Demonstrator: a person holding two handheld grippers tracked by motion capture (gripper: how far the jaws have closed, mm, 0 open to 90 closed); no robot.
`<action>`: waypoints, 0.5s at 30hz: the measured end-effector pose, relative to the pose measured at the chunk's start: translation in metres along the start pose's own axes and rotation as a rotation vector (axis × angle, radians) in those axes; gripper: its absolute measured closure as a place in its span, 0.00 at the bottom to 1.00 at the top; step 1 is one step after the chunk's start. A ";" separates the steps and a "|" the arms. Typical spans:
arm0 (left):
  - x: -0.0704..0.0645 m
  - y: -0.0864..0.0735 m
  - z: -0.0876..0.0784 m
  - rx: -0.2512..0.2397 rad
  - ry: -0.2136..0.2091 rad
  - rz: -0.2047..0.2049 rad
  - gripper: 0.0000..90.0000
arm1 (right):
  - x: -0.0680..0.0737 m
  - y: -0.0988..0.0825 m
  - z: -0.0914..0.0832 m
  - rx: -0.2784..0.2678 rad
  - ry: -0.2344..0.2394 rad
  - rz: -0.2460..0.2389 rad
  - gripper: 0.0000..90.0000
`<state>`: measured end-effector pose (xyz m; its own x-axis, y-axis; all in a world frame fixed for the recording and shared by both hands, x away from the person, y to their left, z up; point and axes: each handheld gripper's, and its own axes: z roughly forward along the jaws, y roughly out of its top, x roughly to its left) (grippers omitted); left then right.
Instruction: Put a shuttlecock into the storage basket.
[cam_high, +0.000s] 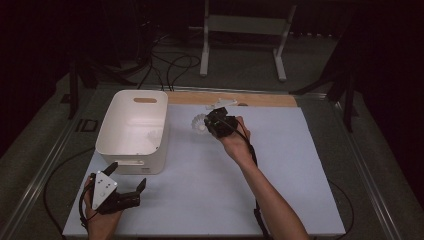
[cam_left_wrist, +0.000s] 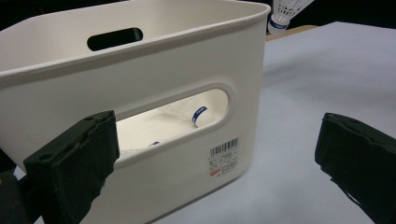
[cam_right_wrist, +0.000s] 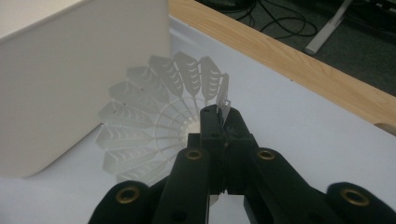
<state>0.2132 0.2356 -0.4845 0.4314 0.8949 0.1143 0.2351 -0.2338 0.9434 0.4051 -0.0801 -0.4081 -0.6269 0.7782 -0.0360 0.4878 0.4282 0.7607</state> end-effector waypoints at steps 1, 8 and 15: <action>0.000 0.000 0.000 0.000 0.000 -0.001 0.00 | 0.000 0.000 0.000 -0.002 -0.001 0.000 0.99; 0.000 0.000 0.000 -0.002 0.000 -0.002 0.00 | 0.001 0.002 -0.003 -0.010 -0.003 0.006 0.99; 0.000 0.000 0.000 0.000 0.001 -0.001 0.00 | 0.002 0.003 -0.005 -0.016 0.002 0.000 0.99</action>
<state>0.2132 0.2354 -0.4846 0.4303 0.8955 0.1133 0.2357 -0.2326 0.9436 0.4027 -0.0797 -0.4027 -0.6282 0.7773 -0.0344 0.4779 0.4203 0.7713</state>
